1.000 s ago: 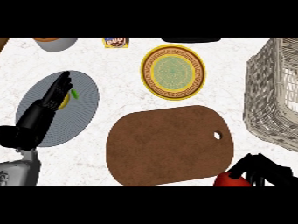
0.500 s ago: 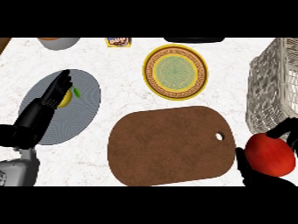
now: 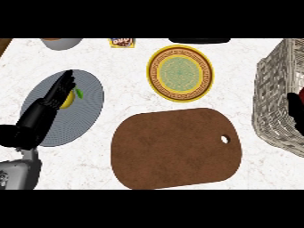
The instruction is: Pick the tomato from the cutting board and place it in the basket
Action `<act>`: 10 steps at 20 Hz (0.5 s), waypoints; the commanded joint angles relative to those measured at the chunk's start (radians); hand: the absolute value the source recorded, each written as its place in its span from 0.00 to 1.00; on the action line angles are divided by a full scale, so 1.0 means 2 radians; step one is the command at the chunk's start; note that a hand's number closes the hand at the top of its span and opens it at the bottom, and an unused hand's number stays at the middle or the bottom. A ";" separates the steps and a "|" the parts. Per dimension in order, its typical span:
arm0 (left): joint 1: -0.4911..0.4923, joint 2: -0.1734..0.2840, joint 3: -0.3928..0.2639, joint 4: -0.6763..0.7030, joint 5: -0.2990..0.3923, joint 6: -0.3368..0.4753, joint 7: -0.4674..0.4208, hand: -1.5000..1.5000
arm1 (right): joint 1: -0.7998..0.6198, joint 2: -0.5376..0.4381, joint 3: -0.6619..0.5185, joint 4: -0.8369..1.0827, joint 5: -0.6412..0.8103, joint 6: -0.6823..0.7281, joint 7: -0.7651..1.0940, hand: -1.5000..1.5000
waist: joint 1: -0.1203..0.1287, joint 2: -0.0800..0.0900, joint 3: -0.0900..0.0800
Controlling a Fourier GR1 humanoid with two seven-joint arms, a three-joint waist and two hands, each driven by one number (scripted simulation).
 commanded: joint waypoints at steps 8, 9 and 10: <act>0.008 -0.009 -0.004 0.004 -0.011 0.006 -0.010 0.50 | -0.066 -0.050 -0.155 0.178 -0.069 -0.002 -0.103 1.00 | 0.000 0.000 0.000; -0.010 -0.009 0.000 0.015 -0.007 0.006 -0.004 0.50 | -0.054 -0.029 -0.138 0.201 -0.042 -0.029 -0.123 1.00 | 0.000 0.000 0.000; -0.008 -0.004 0.004 -0.013 0.006 -0.002 0.016 0.50 | -0.049 -0.048 -0.162 0.208 -0.065 -0.010 -0.135 1.00 | 0.000 0.000 0.000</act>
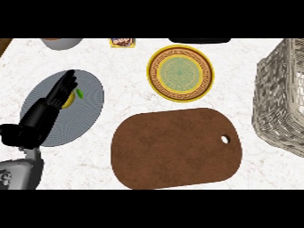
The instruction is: Pick the tomato from the cutting board and place it in the basket
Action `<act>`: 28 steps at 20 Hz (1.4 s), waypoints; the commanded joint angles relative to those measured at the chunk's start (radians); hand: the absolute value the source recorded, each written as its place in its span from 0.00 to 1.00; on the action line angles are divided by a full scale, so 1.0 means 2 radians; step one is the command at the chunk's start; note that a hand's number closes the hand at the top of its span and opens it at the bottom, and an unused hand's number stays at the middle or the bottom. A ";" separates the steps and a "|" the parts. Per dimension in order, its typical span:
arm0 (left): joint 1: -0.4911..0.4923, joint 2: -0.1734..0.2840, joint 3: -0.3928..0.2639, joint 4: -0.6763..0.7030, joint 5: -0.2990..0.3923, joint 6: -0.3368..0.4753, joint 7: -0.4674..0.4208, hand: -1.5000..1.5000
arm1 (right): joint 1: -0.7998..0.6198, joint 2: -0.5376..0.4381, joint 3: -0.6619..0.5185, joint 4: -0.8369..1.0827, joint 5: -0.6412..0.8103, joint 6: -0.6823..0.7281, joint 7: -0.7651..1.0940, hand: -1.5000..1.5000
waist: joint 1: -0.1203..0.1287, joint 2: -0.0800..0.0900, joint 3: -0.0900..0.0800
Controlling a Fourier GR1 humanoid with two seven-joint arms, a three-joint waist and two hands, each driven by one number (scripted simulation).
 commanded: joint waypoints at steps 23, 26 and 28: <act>0.034 -0.026 -0.025 -0.031 -0.021 0.010 -0.004 0.50 | -0.036 -0.037 -0.154 0.423 -0.091 -0.108 -0.403 0.00 | 0.005 0.001 0.001; -0.011 -0.015 -0.004 0.014 -0.021 0.013 -0.009 0.50 | -0.068 -0.055 -0.126 0.487 -0.067 -0.121 -0.433 0.00 | 0.002 0.001 0.000; 0.048 -0.005 -0.005 -0.033 -0.008 -0.010 -0.011 0.50 | -0.036 -0.031 -0.106 0.426 -0.064 -0.127 -0.412 0.00 | 0.002 0.000 0.000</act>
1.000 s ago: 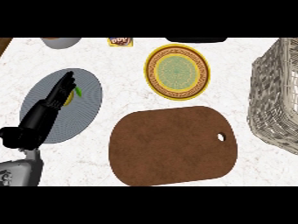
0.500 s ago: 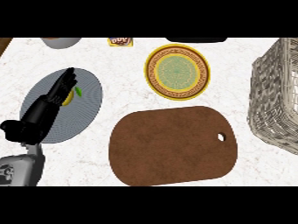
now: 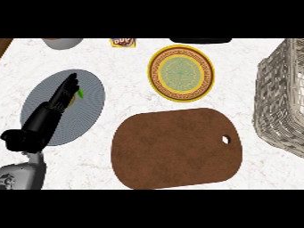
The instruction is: Pick the tomato from the cutting board and place it in the basket
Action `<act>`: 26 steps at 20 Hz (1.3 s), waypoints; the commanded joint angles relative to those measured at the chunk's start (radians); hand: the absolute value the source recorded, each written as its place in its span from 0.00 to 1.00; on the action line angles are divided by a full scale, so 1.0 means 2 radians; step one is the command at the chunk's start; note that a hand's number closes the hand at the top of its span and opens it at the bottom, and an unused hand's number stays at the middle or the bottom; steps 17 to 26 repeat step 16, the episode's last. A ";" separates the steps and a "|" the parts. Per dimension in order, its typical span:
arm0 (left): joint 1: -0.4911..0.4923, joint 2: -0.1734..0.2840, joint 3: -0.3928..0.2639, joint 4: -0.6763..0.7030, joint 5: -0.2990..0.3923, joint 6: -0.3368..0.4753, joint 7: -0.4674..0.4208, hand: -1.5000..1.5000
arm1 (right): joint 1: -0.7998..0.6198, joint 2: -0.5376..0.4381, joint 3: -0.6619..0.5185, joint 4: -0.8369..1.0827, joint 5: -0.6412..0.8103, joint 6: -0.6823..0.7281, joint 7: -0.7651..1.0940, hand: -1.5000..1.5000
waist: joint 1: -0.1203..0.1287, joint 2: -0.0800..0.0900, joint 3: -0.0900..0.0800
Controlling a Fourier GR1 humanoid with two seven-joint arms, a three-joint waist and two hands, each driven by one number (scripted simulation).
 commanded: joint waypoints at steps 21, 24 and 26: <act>-0.016 0.018 0.031 -0.003 0.020 -0.010 0.012 0.50 | -0.022 -0.065 -0.087 0.055 -0.159 0.089 0.017 0.00 | -0.006 -0.002 0.000; -0.016 0.018 0.031 -0.003 0.020 -0.010 0.012 0.50 | -0.022 -0.065 -0.087 0.055 -0.159 0.089 0.017 0.00 | -0.006 -0.002 0.000; -0.016 0.018 0.031 -0.003 0.020 -0.010 0.012 0.50 | -0.022 -0.065 -0.087 0.055 -0.159 0.089 0.017 0.00 | -0.006 -0.002 0.000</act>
